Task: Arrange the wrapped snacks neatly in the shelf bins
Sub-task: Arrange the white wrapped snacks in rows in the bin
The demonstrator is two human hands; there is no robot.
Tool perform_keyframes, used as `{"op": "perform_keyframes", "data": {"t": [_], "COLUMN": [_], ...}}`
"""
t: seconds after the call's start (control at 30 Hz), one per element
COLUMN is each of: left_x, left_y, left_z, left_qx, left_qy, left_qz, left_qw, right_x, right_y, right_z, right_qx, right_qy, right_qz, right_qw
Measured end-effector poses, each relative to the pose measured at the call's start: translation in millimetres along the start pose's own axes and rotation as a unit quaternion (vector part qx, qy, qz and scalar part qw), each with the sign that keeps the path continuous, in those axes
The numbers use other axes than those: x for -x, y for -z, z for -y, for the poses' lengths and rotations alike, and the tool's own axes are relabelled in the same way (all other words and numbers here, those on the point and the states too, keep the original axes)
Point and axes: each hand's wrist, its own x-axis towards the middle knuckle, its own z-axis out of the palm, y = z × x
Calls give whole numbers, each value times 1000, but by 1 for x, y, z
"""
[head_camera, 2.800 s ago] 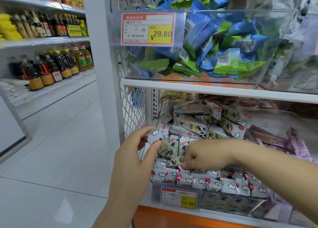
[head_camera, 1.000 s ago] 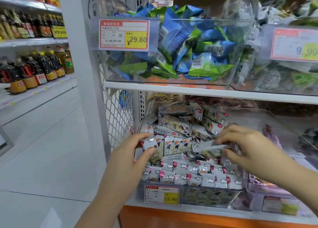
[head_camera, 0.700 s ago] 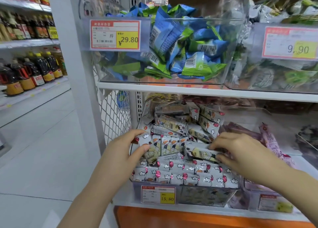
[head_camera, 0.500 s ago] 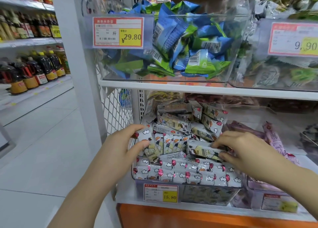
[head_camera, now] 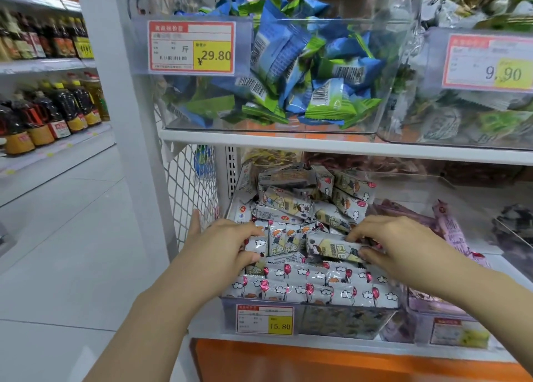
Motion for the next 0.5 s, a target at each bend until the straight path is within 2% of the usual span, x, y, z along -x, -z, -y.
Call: {"op": "perform_keyframes", "data": {"t": [0.13, 0.23, 0.33, 0.5], "left_x": [4, 7, 8, 7], "left_y": [-1, -2, -2, -2], "left_z": [0, 0, 1, 5], "left_qx": [-7, -8, -5, 26], "left_qy": [-5, -5, -1, 5], "left_qz": [-3, -14, -23, -34], "left_qw": [1000, 1000, 1000, 999], "right_x": [-5, -16, -38, -71], "right_y": [8, 12, 4, -16], "right_z": [17, 48, 76, 87], "right_qx": [2, -73, -177, -260], "right_qy": [24, 62, 99, 108], "right_qz": [-6, -8, 73, 184], "right_qw": [1000, 995, 977, 942]}}
